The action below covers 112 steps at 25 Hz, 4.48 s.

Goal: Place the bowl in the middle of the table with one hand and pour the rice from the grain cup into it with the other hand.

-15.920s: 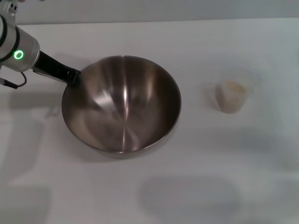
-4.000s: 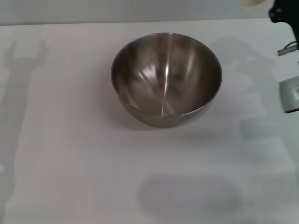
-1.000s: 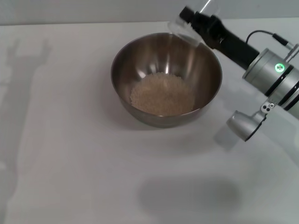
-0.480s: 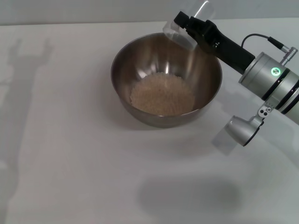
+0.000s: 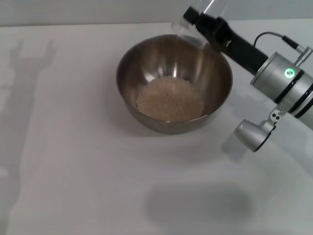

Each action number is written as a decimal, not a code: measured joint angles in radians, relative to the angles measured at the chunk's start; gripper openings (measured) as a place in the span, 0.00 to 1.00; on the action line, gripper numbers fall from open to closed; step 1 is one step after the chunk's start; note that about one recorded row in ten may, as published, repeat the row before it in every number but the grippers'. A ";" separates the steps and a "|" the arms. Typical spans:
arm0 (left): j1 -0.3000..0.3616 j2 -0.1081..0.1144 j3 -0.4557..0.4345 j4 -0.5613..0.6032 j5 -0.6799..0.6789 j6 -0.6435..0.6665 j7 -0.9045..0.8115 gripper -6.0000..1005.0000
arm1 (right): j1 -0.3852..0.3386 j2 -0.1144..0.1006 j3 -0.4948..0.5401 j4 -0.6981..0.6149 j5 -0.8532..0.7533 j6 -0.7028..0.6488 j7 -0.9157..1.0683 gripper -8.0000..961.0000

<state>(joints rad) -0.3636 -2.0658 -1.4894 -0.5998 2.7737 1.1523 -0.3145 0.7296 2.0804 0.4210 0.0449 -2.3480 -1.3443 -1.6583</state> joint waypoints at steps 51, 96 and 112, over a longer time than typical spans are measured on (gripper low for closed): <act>0.006 0.006 0.003 0.002 0.001 0.040 -0.002 0.87 | -0.322 0.006 0.353 0.407 0.400 0.162 1.402 0.02; 0.015 0.004 -0.005 0.003 0.017 0.053 -0.029 0.87 | -0.252 0.007 0.334 0.323 0.388 0.537 1.500 0.20; 0.023 0.006 0.002 0.009 0.017 0.055 -0.029 0.87 | -0.410 0.004 0.181 0.349 0.387 0.185 1.499 0.26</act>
<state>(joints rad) -0.3406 -2.0601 -1.4869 -0.5905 2.7903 1.2073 -0.3436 0.3200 2.0847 0.6016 0.3934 -1.9613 -1.1597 -0.1589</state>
